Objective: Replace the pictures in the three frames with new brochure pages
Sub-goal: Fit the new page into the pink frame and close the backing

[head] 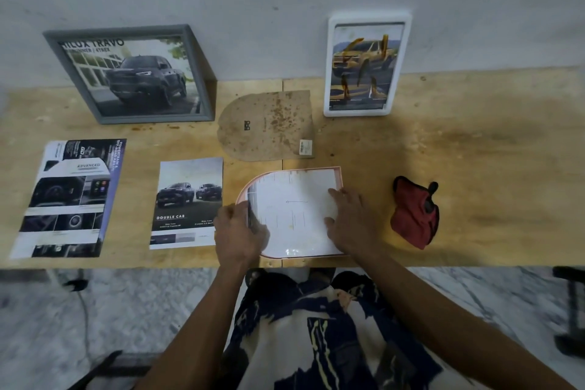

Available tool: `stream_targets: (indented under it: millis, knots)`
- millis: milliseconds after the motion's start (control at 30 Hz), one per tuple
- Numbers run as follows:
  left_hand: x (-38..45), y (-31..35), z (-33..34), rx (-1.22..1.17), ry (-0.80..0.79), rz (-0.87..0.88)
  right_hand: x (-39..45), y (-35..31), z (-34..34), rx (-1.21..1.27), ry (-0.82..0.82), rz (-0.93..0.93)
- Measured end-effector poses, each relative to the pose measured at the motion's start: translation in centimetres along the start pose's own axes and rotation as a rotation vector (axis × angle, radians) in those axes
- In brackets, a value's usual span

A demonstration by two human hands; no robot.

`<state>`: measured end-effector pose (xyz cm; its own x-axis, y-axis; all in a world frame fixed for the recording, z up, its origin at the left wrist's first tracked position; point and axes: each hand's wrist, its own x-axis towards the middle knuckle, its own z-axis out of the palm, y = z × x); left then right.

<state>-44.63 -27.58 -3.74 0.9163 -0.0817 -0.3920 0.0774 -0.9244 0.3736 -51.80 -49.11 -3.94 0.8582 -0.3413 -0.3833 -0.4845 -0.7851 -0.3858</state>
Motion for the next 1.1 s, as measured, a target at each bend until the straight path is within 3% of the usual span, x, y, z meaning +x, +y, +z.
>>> stream_targets:
  millis: [167, 267, 533, 700, 967, 1100]
  knots:
    - [0.1, -0.5, 0.0, 0.144, -0.108, 0.103, -0.1, 0.2, 0.7, -0.105, -0.174, -0.082]
    - [0.0, -0.2, 0.1, 0.148, -0.12, 0.093, -0.4, 0.6, 0.7, -0.098, -0.187, -0.082]
    - [-0.2, -0.1, 0.2, 0.131, -0.1, 0.104, -0.3, 0.0, 0.3, -0.105, -0.152, -0.073]
    - [0.6, -0.3, -0.2, 0.006, -0.002, 0.098, 1.4, -1.9, -0.8, 0.038, -0.045, -0.016]
    - [8.8, 0.8, -4.2, -0.211, 0.068, -0.02, 8.8, -5.7, -2.4, 0.225, 0.011, 0.086]
    - [13.8, 1.2, -6.6, -0.291, 0.021, -0.068, 11.8, -7.7, -2.5, 0.35, 0.069, 0.236]
